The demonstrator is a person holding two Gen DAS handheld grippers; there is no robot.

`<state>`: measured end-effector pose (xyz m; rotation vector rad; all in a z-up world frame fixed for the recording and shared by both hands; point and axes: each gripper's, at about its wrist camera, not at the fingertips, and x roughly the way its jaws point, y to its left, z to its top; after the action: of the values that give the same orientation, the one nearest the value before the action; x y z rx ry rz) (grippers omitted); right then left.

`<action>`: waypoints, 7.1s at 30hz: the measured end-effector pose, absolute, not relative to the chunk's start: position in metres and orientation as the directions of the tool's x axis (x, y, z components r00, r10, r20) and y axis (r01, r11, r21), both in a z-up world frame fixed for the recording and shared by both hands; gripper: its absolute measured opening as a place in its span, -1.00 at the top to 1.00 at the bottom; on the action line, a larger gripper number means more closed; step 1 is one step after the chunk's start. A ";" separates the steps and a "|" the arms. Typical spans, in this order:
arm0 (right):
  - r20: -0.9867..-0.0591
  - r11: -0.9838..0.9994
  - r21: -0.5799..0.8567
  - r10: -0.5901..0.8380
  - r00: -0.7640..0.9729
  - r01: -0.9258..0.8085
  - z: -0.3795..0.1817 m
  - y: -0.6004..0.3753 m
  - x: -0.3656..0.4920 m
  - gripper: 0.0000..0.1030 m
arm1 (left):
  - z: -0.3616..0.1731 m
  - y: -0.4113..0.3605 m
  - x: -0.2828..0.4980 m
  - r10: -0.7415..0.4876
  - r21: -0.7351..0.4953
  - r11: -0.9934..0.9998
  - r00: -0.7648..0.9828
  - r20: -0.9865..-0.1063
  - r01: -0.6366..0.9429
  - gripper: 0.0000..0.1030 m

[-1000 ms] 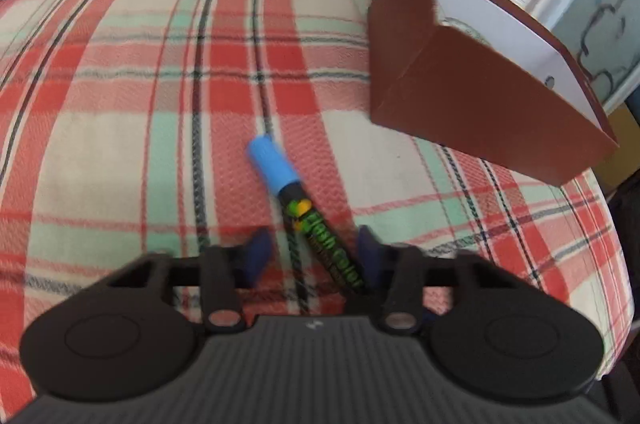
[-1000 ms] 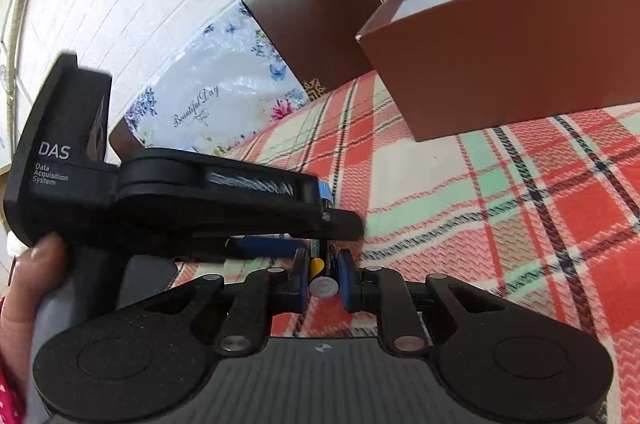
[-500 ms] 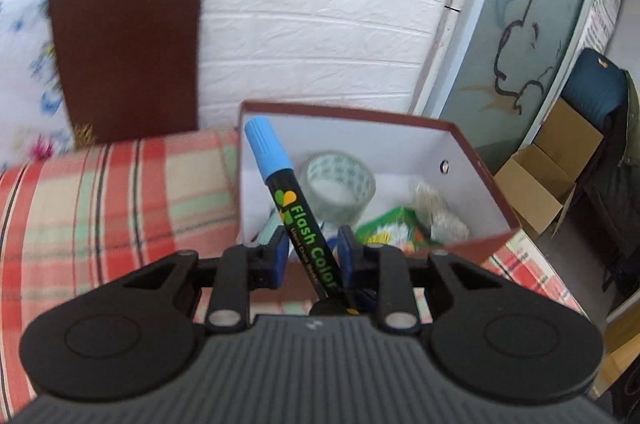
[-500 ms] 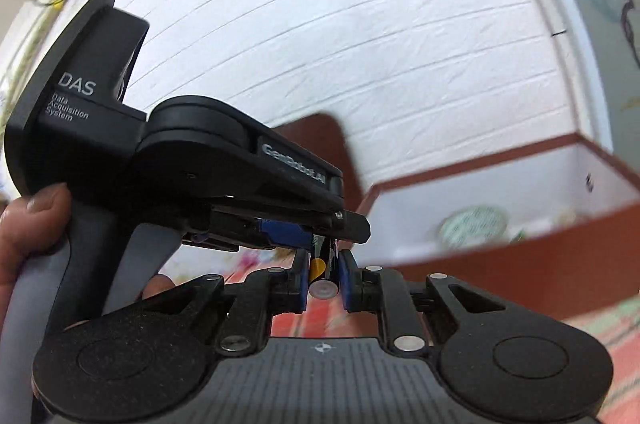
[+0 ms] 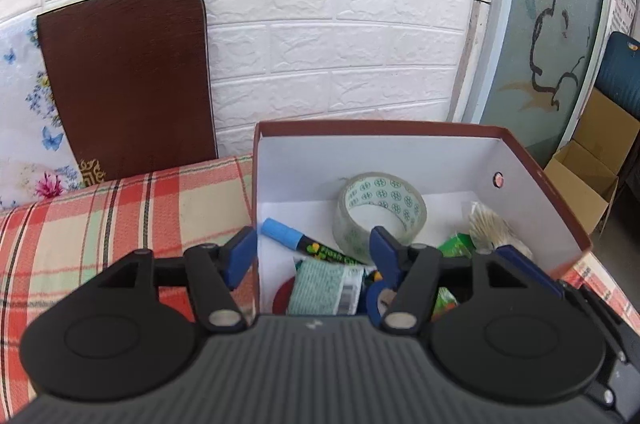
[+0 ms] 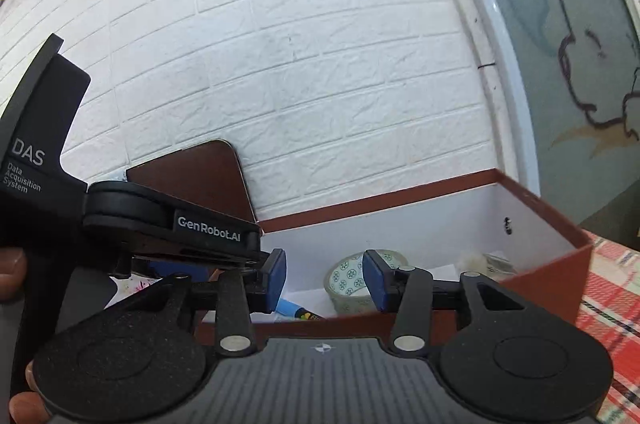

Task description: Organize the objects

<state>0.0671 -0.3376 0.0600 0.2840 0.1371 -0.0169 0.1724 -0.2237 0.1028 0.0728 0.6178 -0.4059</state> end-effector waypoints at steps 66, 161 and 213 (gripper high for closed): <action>-0.309 0.965 0.219 -0.075 0.948 0.148 0.098 -0.302 -0.095 -0.64 | 0.096 -0.109 -0.010 -0.170 0.028 0.974 0.807 -0.566 0.225 -1.00; -0.393 0.958 0.233 -0.061 0.918 0.164 0.076 -0.292 -0.095 -0.68 | 0.084 -0.114 -0.024 -0.083 0.133 0.969 0.784 -0.615 0.207 -1.00; -0.430 0.941 0.283 -0.048 0.902 0.185 0.063 -0.300 -0.089 -0.68 | 0.060 -0.135 -0.022 -0.068 0.194 0.939 0.709 -0.702 0.283 -1.00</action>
<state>-0.0893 -0.3002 0.0632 0.3255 0.4319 -0.1231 -0.0222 -0.1353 0.0598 0.2991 0.7610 -0.1983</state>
